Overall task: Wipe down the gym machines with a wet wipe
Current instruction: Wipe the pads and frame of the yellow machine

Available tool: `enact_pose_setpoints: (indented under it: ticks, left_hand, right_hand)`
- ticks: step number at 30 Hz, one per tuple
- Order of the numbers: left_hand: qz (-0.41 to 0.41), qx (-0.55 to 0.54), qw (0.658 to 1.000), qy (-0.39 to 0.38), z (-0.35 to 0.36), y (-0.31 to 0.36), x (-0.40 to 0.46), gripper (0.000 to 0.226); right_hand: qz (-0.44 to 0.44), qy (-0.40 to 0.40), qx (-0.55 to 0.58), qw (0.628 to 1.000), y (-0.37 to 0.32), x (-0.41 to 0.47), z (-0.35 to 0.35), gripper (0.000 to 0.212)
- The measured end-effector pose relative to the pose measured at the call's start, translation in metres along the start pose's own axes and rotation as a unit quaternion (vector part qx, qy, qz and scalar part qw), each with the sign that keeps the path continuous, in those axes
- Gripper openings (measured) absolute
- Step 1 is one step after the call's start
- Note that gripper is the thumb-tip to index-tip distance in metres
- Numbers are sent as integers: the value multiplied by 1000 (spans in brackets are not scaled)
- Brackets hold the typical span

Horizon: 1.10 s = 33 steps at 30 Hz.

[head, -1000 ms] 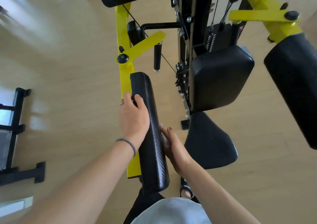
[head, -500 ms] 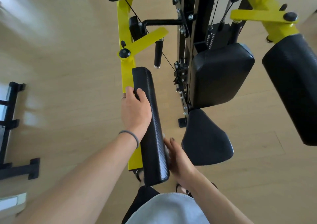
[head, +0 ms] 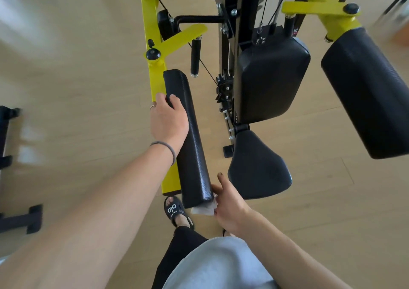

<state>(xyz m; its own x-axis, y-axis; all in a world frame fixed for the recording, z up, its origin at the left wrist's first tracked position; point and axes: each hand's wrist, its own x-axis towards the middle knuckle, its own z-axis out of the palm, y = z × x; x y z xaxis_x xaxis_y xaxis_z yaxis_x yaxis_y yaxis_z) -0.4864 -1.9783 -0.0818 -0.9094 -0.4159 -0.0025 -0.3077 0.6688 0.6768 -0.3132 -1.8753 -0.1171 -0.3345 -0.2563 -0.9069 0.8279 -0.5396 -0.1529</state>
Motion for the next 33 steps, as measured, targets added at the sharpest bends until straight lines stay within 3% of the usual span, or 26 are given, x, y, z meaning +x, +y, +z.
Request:
enact_pose_setpoints:
  ticks: [6,11,14,19,24,29,33]
  left_hand:
    - [-1,6,1000,-4,-3,-1,-7,31]
    - [-3,6,1000,-4,-4,0,-8,32]
    - [-1,3,1000,-5,-4,0,-8,31]
    - [3,3,1000,-2,-3,-2,-7,32]
    - [-3,-1,1000,-7,-2,-3,-6,30]
    - [-8,8,1000,-2,-1,1,-3,27]
    - [-4,1,1000,-3,-2,2,-1,20]
  right_hand:
    - [18,56,169,984,3,-39,23,49]
    - [0,59,186,981,2,-52,37,42]
    - [33,75,177,981,1,-37,41,44]
    - [16,104,100,989,8,-23,30,49]
    - [-94,84,-47,991,-4,-37,34,40]
    - [-225,42,-226,947,-76,-13,75,51]
    - [-283,31,-265,921,-110,16,88,66]
